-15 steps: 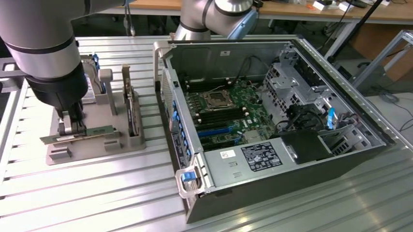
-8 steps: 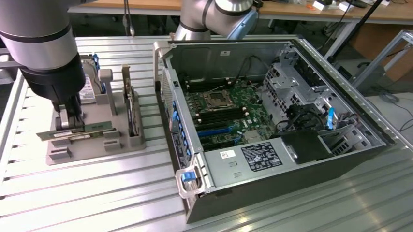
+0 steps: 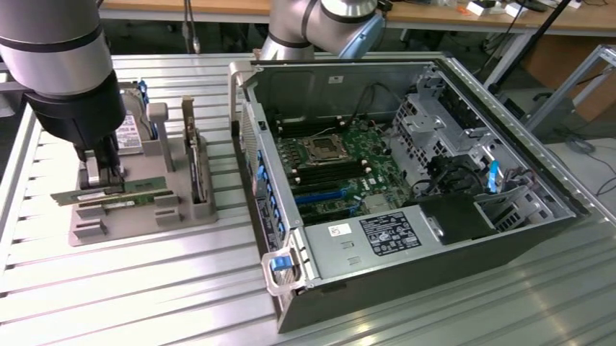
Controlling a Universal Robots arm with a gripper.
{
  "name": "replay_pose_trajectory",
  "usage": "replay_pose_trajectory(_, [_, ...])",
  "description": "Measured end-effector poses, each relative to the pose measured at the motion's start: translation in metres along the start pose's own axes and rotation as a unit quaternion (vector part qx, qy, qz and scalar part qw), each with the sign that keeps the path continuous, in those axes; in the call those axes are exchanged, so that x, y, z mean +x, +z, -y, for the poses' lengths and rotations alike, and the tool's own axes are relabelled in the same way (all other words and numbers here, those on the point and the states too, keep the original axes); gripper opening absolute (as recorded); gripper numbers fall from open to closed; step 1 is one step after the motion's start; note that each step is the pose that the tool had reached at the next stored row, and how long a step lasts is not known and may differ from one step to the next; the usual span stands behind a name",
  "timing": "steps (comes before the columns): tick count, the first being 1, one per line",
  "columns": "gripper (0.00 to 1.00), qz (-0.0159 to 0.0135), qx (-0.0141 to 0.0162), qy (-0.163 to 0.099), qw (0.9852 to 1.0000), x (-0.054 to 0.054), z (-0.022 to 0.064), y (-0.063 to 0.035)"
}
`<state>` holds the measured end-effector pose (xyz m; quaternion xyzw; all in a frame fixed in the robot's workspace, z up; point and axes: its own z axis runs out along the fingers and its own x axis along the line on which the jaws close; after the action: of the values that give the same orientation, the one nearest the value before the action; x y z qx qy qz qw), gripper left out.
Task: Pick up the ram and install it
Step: 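Pick up the ram and move it above insertion slot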
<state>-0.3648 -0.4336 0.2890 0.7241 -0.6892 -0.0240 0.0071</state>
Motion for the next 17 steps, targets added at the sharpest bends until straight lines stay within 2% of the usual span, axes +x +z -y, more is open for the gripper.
replay_pose_trajectory(17, [0.13,0.0000,0.0000,0.000,1.0000,-0.001,-0.0009,-0.0206])
